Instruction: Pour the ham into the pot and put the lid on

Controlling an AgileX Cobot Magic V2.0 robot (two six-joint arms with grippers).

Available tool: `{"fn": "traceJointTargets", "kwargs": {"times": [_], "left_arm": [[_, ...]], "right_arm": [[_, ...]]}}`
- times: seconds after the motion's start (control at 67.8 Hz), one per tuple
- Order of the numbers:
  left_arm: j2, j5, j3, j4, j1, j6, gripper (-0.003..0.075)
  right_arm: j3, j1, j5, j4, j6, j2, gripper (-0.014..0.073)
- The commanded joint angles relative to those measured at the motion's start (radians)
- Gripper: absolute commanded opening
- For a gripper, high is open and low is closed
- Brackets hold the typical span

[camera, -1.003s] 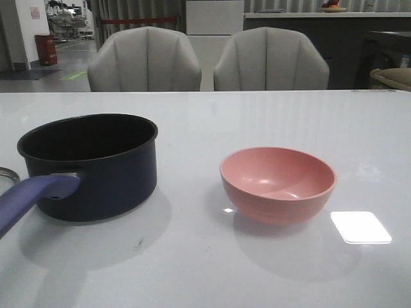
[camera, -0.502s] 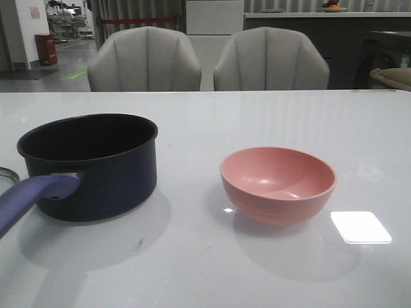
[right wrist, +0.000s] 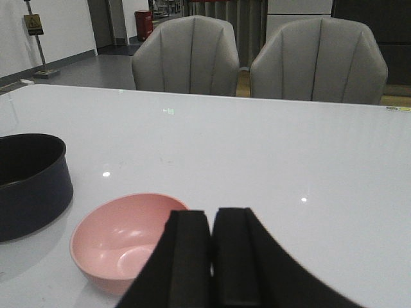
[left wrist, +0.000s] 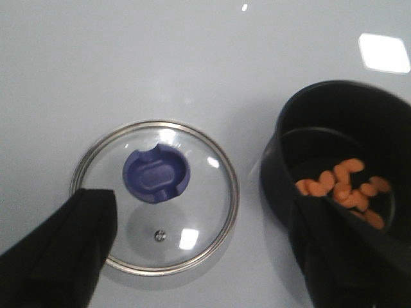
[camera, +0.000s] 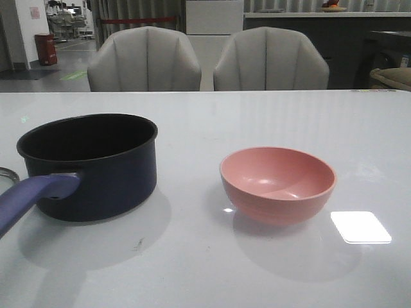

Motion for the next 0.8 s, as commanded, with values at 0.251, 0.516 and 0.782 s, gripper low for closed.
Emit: {"fn": "traceJointTargets", "kwargs": {"times": [0.251,0.516,0.782], "left_arm": [[0.395,0.155,-0.274,0.086,0.021,-0.005,0.0582],[0.583,0.268,-0.429,0.114,0.021,-0.003,0.0583],[0.727,0.351,-0.525,0.116,0.021,-0.002,0.0585]], "right_arm": [[-0.030,-0.002,-0.078,-0.012,-0.011,0.007,0.0146],[-0.030,-0.002,-0.078,-0.012,-0.011,0.007,0.0146],[-0.030,-0.002,-0.078,-0.012,-0.011,0.007,0.0146]]}}
